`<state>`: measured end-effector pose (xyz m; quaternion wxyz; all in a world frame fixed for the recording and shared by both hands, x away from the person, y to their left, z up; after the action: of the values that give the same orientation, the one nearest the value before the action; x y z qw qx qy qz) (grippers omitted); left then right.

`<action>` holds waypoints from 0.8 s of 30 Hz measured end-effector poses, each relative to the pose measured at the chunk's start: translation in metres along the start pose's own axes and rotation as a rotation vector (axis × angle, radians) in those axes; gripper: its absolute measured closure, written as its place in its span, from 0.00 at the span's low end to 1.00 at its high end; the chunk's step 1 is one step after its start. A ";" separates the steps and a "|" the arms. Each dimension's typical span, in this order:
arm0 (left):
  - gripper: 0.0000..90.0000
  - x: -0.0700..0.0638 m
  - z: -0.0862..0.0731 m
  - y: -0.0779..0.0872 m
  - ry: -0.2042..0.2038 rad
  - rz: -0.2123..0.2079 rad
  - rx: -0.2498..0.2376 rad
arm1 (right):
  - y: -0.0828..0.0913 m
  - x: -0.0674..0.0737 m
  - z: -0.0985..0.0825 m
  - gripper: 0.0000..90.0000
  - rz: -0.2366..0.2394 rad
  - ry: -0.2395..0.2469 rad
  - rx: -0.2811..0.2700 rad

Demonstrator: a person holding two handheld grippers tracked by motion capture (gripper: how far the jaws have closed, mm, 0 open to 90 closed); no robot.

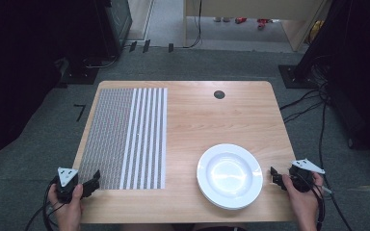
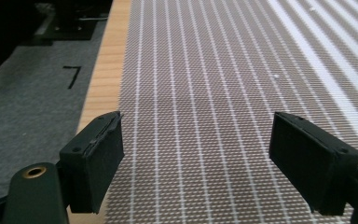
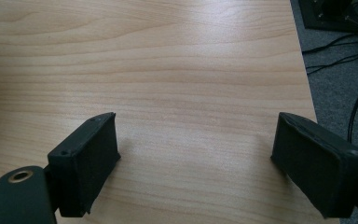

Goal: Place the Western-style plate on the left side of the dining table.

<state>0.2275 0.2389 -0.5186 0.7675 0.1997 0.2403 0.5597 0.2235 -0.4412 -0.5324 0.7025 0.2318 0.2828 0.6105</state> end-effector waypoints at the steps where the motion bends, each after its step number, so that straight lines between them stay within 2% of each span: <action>1: 0.20 0.000 0.000 0.000 0.000 -0.008 0.002 | 0.000 0.000 0.000 0.15 0.000 -0.001 0.001; 12: 0.20 -0.008 0.007 0.003 0.005 -0.018 -0.016 | 0.000 0.000 0.000 0.14 -0.002 -0.004 0.005; 17: 0.20 -0.019 0.014 0.003 -0.012 -0.026 -0.017 | -0.001 0.000 0.000 0.13 -0.002 -0.004 0.007; 24: 0.20 -0.026 0.019 0.002 -0.028 -0.023 -0.014 | -0.001 0.000 0.000 0.13 -0.002 -0.003 0.008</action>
<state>0.2300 0.2136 -0.4982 0.7786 0.1993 0.2277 0.5498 0.2243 -0.4409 -0.5327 0.7027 0.2352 0.2843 0.6083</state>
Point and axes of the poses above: each handheld gripper's, and its own axes: y roughly backward along the jaws, z roughly out of its top, x roughly to its left, the point moved 1 cm from there along -y, roughly forward along the jaws, and after that the axes turned 12 degrees about -z, right-handed, at the moved point
